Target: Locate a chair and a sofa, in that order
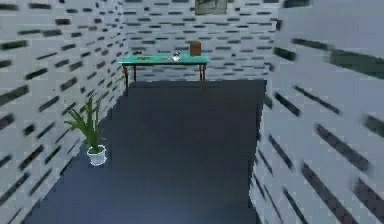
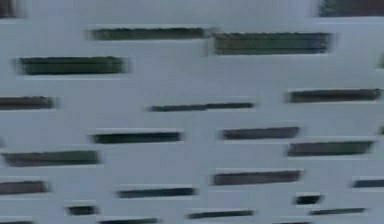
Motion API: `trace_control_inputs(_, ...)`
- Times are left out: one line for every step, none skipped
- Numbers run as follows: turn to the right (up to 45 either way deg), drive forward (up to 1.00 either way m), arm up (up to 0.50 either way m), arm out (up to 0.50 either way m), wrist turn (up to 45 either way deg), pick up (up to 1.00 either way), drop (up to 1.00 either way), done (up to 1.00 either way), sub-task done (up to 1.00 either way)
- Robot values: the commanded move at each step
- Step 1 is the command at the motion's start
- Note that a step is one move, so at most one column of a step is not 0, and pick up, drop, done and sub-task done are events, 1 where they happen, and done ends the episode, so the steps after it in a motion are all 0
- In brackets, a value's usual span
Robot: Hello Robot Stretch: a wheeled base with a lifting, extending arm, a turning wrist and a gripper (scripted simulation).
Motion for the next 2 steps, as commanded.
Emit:
trace_control_inputs(0.0, 1.0, 0.0, 0.0, 0.0, 0.0, 0.0, 0.0, 0.0)
trace_control_inputs(-3.0, 0.0, 0.0, 0.0, 0.0, 0.0, 0.0, 0.0, 0.0)
